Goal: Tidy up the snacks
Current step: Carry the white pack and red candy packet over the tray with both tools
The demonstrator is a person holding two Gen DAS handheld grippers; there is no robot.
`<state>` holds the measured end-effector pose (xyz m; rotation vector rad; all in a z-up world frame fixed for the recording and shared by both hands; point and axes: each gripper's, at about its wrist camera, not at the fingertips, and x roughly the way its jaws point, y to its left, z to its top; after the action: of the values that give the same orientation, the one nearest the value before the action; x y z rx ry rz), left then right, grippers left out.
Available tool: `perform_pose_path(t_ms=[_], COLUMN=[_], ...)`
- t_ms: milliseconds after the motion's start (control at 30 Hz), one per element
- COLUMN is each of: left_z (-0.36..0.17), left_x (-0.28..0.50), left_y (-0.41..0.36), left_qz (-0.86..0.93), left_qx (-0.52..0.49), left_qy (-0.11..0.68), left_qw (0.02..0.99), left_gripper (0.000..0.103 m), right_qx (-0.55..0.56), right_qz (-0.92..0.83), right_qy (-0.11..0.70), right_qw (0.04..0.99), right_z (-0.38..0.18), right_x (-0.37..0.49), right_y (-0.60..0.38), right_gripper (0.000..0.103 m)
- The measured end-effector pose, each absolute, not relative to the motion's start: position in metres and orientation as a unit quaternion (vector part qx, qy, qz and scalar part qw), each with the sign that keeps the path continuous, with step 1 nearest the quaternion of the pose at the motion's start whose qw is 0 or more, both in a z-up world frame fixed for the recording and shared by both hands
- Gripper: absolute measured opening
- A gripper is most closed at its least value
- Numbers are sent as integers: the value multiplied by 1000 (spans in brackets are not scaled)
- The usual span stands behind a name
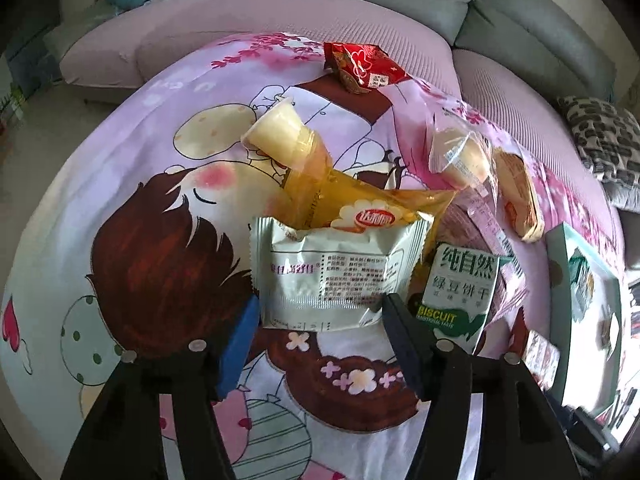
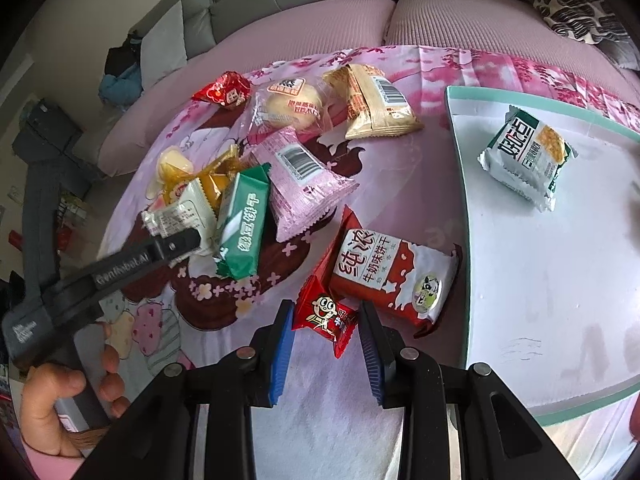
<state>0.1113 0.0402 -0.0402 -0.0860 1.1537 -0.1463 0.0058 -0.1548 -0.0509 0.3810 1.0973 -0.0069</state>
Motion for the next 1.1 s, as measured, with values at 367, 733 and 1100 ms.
perform_pose_path(t_ms=[367,733,1100], left_z=[-57,-54,1], left_x=[126,125,94], left_y=[24,32,43], left_qz=[-50,-38,-45], left_qx=[-54,-51,-57], left_qy=[541,545,491], left_qw=[838,836,868], left_gripper=[79,60,59], right_qx=[187,187,195], right_qz=[-2,-2,6], right_qy=[524,525,484], right_qw=[831,830,853], right_z=[-56,-57,-24], right_x=[7,7,-3], right_y=[-156,-156,-160], right_gripper=[34,34,34])
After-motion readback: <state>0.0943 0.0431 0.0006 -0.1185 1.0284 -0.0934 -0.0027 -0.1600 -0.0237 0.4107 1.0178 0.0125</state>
